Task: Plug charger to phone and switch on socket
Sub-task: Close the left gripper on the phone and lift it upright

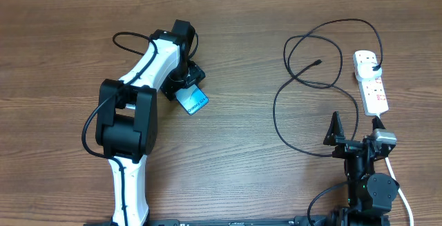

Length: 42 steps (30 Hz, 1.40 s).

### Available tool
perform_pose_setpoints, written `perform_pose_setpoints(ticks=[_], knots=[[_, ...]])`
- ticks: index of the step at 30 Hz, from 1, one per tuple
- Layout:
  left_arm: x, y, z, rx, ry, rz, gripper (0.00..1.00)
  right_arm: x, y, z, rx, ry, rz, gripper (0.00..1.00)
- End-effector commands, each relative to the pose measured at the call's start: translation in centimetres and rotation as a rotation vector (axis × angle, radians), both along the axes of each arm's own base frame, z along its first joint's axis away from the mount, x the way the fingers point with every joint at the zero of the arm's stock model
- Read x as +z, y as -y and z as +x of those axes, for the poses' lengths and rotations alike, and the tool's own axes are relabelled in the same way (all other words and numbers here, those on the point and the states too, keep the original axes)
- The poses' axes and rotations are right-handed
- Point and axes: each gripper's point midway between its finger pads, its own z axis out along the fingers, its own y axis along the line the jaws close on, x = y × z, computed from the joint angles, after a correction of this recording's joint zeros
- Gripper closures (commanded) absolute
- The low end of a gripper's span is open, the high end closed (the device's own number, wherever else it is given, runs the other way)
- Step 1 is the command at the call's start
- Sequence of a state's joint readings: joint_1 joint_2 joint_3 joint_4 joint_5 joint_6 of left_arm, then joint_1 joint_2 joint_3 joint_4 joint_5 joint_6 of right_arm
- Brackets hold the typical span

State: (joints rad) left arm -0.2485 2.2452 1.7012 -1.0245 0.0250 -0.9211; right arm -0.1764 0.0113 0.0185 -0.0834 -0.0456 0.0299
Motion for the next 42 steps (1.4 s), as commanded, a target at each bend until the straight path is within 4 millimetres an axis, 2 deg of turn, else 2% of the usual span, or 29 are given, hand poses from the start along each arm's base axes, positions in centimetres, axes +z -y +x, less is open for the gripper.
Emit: perform_pose_setpoints(ticks=[1, 8, 13, 19, 24, 30, 36, 39, 42], knots=[[-3.0, 0.7, -1.7, 0.017, -0.087, -0.053, 0.20, -0.3, 0.1, 0.0, -0.003, 0.000, -0.002, 0.00], [-0.8, 0.2, -0.9, 0.016, -0.086, -0.053, 0.27, -0.3, 0.1, 0.0, -0.003, 0.000, -0.002, 0.00], [1.4, 0.3, -0.3, -0.042, -0.083, -0.057, 0.26, -0.3, 0.1, 0.0, -0.003, 0.000, -0.001, 0.00], [4.2, 1.6, -0.3, -0.168, -0.094, -0.133, 0.27, -0.3, 0.1, 0.0, -0.003, 0.000, -0.002, 0.00], [7.1, 3.7, -0.1, -0.238, -0.083, -0.269, 0.27, -0.3, 0.1, 0.0, -0.003, 0.000, -0.002, 0.00], [11.3, 7.4, 0.6, -0.317, -0.015, -0.559, 0.27, -0.3, 0.1, 0.0, -0.003, 0.000, -0.002, 0.00], [14.1, 9.0, 0.9, -0.307, 0.010, -0.793, 0.27, -0.2, 0.0, 0.0, 0.003, 0.004, 0.005, 0.00], [15.1, 9.5, 0.9, -0.299, 0.016, -0.871, 0.27, 0.0, -1.5, 0.1, 0.087, 0.015, 0.059, 0.00], [16.1, 9.7, 1.0, -0.299, 0.028, -0.943, 0.27, 0.2, -3.7, 0.0, 0.214, 0.020, 0.274, 0.00]])
